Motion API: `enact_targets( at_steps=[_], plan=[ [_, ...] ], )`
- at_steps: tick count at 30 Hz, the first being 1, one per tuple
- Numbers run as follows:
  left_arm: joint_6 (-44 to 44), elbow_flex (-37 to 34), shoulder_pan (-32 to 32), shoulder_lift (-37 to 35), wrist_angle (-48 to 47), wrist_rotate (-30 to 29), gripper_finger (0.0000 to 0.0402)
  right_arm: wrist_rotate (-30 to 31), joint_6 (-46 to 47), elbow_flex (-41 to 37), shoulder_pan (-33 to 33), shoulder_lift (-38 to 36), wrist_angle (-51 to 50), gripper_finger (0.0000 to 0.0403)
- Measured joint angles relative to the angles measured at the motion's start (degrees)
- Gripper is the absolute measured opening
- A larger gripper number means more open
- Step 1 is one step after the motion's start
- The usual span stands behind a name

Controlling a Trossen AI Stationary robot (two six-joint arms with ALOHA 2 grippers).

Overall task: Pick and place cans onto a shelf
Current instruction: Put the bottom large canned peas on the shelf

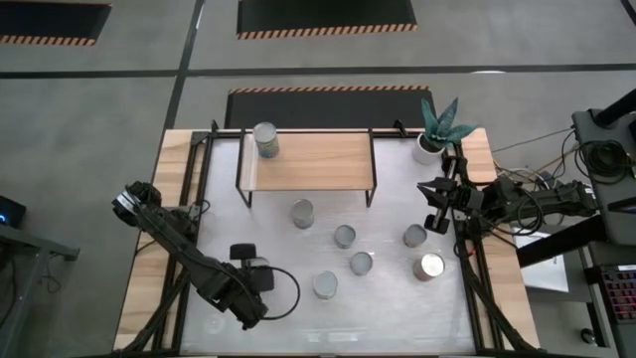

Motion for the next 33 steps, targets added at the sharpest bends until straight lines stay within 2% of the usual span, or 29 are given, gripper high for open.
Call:
enact_targets(
  at_steps=[5,13,19,23,29,33],
  plan=[
    [4.39,4.31,0.02,0.00,-3.77,-2.90,0.0000,0.02,-0.04,0.00,0.00,0.00,0.00,0.0009],
    [16.28,15.21,1.14,-0.05,-11.81,-12.71,0.0000,0.00,-0.11,0.00,0.00,0.00,0.00,0.0009],
    [31.12,23.98,5.65,-0.49,-19.70,-15.20,0.0000,0.02,-0.49,0.00,0.00,0.00,0.00,0.0009],
    [40.67,26.07,11.30,-2.51,-21.82,-16.01,0.0000,0.01,-0.61,0.00,0.00,0.00,0.00,0.0009],
    [53.70,24.78,22.34,-8.19,-21.95,-15.15,0.0000,0.02,-0.61,0.00,0.00,0.00,0.00,0.0009],
    [62.40,24.55,31.72,-11.31,-21.66,-4.37,0.0000,0.01,-0.59,0.00,0.00,0.00,0.00,0.0009]
  ],
)
